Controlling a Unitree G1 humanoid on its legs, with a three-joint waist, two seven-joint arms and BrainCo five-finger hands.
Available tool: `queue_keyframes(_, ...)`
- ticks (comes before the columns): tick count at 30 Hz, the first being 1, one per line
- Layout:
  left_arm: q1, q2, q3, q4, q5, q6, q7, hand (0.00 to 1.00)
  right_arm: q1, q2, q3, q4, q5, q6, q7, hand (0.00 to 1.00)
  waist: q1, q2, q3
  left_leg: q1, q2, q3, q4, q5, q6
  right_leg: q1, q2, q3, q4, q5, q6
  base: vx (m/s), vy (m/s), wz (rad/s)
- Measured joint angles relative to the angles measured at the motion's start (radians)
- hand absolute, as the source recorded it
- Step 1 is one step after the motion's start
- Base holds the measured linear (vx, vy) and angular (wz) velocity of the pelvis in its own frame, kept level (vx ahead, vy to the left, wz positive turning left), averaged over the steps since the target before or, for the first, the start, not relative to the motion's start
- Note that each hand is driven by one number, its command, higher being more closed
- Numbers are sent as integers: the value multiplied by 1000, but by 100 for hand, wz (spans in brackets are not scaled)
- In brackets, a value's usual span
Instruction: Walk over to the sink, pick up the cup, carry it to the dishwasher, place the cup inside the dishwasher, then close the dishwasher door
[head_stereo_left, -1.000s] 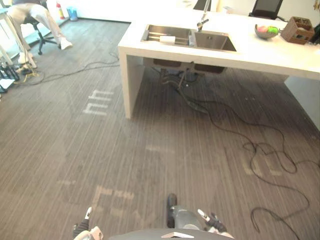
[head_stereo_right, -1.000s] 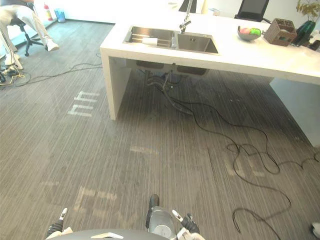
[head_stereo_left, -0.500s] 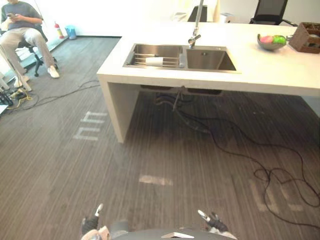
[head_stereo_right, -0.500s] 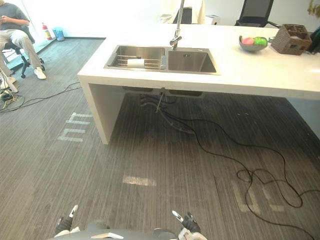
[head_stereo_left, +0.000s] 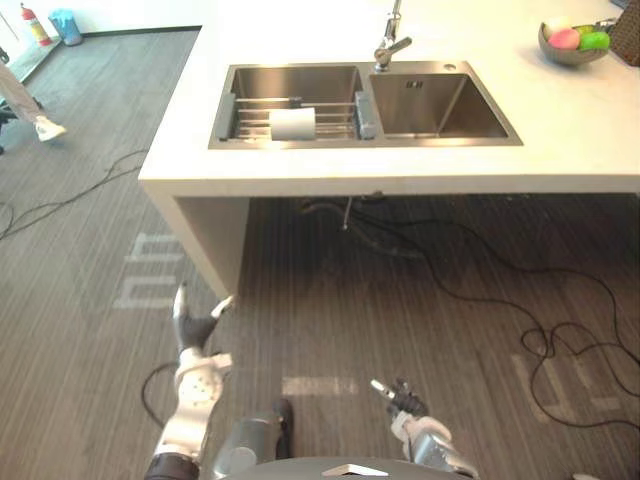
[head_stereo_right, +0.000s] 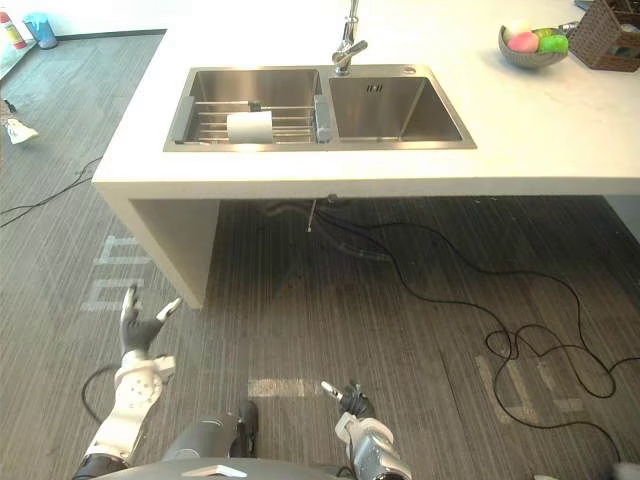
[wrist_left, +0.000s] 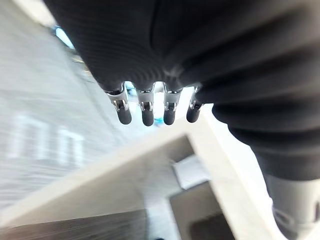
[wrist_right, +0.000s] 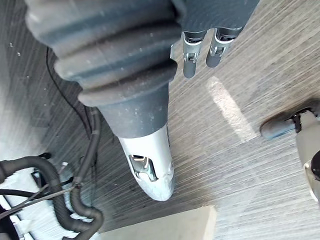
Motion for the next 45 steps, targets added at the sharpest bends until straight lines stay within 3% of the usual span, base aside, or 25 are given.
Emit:
queue_keyframes(1,-8,5,-31,-46,61,12,15,0,2,-2,-2,-14,-1,4,-1,0,-13,-12,-1,57,-3,10,-10,-15,1,-93,-27,-54,217,0,-8,342,50,-14)
queue_keyframes(2,-10,6,-41,-65,89,19,17,0,4,-4,-1,-18,-1,4,-1,0,-19,-16,-2,88,-3,15,-15,-26,1,-133,-45,-94,302,-15,-26,412,39,-20)
queue_keyframes(3,-15,11,-61,-95,158,31,32,0,11,-5,1,-28,1,-3,-1,0,-27,-17,-4,144,-1,21,-37,-38,2,-207,-74,-153,388,-63,-92,401,-18,-19)
queue_keyframes(4,-25,30,-70,-123,221,40,35,0,15,-5,1,-35,3,-20,-1,0,-35,-17,-4,185,5,15,-56,-44,4,-273,-79,-185,387,-121,-159,390,-45,-18)
queue_keyframes(5,-37,44,-75,-131,239,46,35,0,15,-5,1,-37,5,-32,-2,0,-39,-18,-4,199,11,10,-60,-48,2,-304,-80,-197,360,-145,-173,365,-117,5)
queue_keyframes(7,-105,100,-106,-139,262,70,32,0,16,-11,2,-46,8,-63,-7,0,-54,4,8,247,58,-17,-61,-87,-27,-367,-83,-251,138,-197,-224,335,-185,25)
queue_keyframes(9,-144,136,-115,-170,273,71,31,0,35,-13,8,-77,7,-67,-25,0,-61,15,13,287,103,-42,-53,-135,-68,-365,-89,-258,-100,-185,-239,379,-297,34)
queue_keyframes(11,-148,163,-117,-265,280,70,21,0,61,-14,27,-102,8,-69,-34,0,-62,4,5,295,135,-62,-6,-201,-114,-353,-97,-231,-314,-104,-237,380,-366,31)
queue_keyframes(12,-146,177,-117,-327,282,68,5,0,87,-14,33,-113,6,-64,-34,0,-62,-6,-5,298,148,-76,41,-258,-149,-341,-104,-206,-380,12,-204,383,-367,23)
queue_keyframes(13,-129,152,-126,-342,286,67,-3,0,88,-51,30,-111,-1,-60,-33,0,-62,39,-25,313,199,-89,61,-284,-166,-327,-64,-226,-347,10,-213,395,-352,24)
queue_keyframes(15,-124,141,-150,-347,332,56,-36,0,100,-81,26,-109,-11,-30,-28,0,-63,82,-47,321,227,-88,68,-241,-162,-328,-43,-246,-304,-50,-228,391,-325,12)
queue_keyframes(16,-123,141,-151,-347,343,56,-41,0,103,-83,23,-111,-22,-19,-26,0,-64,87,-49,321,232,-89,77,-218,-168,-321,-42,-251,-300,-64,-233,454,-385,17)
queue_keyframes(17,-125,131,-152,-362,349,63,-65,0,112,-93,16,-115,-42,16,-2,0,-67,96,-46,272,266,-82,217,-162,-177,-260,-22,-283,-337,-82,-255,367,-304,22)
queue_keyframes(19,-126,121,-153,-382,349,66,-81,0,118,-98,18,-123,-47,34,14,0,-70,100,-46,217,299,-68,356,-109,-181,-210,-13,-302,-374,-86,-267,346,-230,30)
queue_keyframes(20,-130,111,-154,-392,349,73,-105,0,137,-99,21,-143,-80,58,30,0,-65,96,-47,150,356,15,508,-123,-178,-111,-6,-335,-449,-84,-279,308,-163,35)
queue_keyframes(21,-130,116,-153,-391,349,82,-121,0,144,-99,22,-140,-79,66,44,0,-63,92,-54,131,368,63,512,-142,-160,-71,-6,-345,-494,-78,-279,346,-163,31)
queue_keyframes(22,-132,121,-150,-391,350,90,-131,0,140,-99,24,-122,-78,70,50,0,-55,91,-59,119,370,111,470,-159,-147,-39,-7,-347,-538,-64,-274,234,-61,11)
queue_keyframes(24,-148,125,-132,-381,359,125,-174,0,105,-108,23,-47,-79,69,78,0,-46,88,-63,89,315,165,194,-149,-136,-16,-27,-355,-600,-37,-258,214,13,11)
queue_keyframes(26,-169,128,-128,-374,360,152,-203,0,84,-126,18,0,-87,65,103,0,-48,102,-69,76,257,149,-64,40,-137,-18,-34,-370,-617,-26,-238,194,80,18)
queue_keyframes(27,-171,152,-117,-361,380,175,-221,0,62,-130,18,46,-108,64,114,0,-43,97,-80,113,221,139,-141,94,-162,-11,-43,-366,-639,-17,-221,210,84,26)
queue_keyframes(28,-182,182,-101,-361,400,192,-241,0,50,-123,26,50,-118,61,127,0,-51,79,-84,119,196,126,-191,113,-154,-8,-59,-377,-658,-17,-217,189,80,24)
queue_keyframes(31,-189,249,-66,-314,440,205,-278,0,30,-100,42,81,-117,50,128,0,-44,54,-84,118,168,111,-218,124,-149,14,-78,-400,-705,-6,-201,105,75,27)
queue_keyframes(35,-220,318,-66,-228,518,189,-327,0,4,-105,69,87,-119,52,127,0,-49,62,-85,148,150,98,-285,163,-147,38,-83,-424,-729,-4,-198,11,8,22)
queue_keyframes(38,-295,417,-68,-163,571,161,-412,0,-6,-110,91,86,-120,72,127,0,-66,73,-92,178,155,100,-342,190,-153,38,-71,-425,-735,1,-201,-56,-13,-3)
queue_keyframes(45,-404,486,-68,-144,571,109,-488,0,-8,-118,116,85,-120,78,126,0,-105,75,-94,186,150,109,-349,191,-151,60,-64,-417,-794,47,-196,-55,7,-8)
